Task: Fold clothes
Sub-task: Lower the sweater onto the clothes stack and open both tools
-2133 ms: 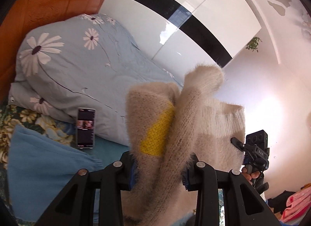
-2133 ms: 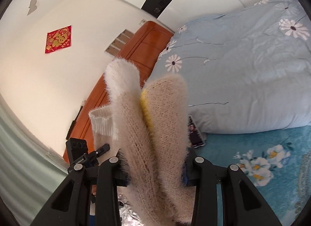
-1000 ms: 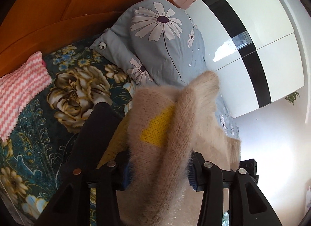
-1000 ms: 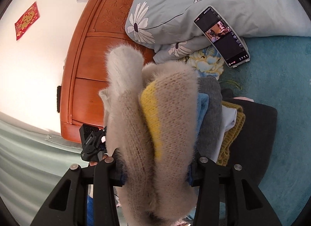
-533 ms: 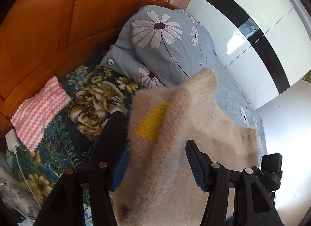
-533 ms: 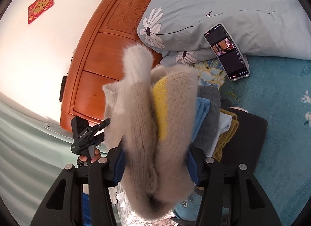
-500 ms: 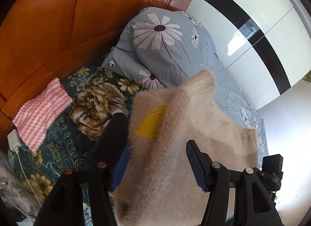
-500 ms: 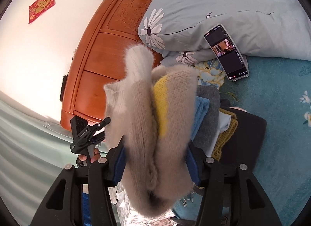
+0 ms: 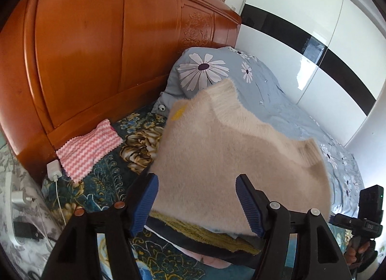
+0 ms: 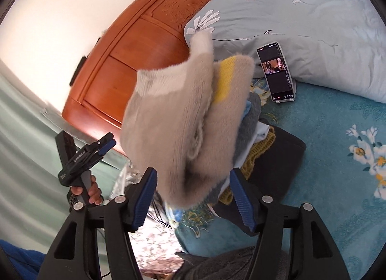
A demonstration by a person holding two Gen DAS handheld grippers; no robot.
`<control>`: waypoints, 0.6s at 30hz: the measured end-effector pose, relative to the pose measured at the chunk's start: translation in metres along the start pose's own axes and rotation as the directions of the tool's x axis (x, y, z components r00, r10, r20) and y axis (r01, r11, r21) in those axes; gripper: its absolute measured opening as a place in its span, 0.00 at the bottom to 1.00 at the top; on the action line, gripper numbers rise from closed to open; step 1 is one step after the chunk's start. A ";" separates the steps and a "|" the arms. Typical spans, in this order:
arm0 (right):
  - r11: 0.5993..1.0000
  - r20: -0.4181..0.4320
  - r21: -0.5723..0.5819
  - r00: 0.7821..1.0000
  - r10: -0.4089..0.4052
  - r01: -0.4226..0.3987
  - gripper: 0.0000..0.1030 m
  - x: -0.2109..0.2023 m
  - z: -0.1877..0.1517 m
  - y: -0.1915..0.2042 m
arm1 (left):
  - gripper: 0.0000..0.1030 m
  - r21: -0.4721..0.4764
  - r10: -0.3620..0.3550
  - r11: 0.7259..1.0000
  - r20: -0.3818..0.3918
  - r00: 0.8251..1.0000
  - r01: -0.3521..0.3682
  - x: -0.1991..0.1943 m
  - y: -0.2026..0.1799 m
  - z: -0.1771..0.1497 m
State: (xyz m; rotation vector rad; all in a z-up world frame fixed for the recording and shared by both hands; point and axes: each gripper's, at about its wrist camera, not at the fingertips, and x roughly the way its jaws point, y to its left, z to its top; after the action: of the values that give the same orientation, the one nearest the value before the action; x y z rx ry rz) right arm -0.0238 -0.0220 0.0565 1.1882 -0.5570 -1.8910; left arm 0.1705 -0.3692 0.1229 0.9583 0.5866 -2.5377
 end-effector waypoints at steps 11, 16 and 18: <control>0.974 -0.015 -0.157 0.986 -0.169 0.164 0.73 0.012 -0.041 0.034 | 0.75 -0.026 -0.096 0.995 -0.076 0.992 0.095 0.012 -0.031 -0.075; 0.958 -0.007 -0.192 0.976 -0.218 0.212 0.73 0.017 -0.054 0.044 | 0.95 -0.048 -0.096 0.995 -0.086 0.992 0.092 0.017 -0.038 -0.089; 0.953 -0.001 -0.198 0.973 -0.233 0.228 0.77 0.021 -0.055 0.046 | 1.00 -0.037 -0.095 0.995 -0.084 0.992 0.092 0.016 -0.044 -0.095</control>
State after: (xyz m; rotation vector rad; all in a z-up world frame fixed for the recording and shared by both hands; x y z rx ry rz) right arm 0.0391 -0.0626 0.0527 1.1843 -0.2166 -2.0698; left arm 0.1891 -0.2876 0.0585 1.0553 0.7123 -2.5699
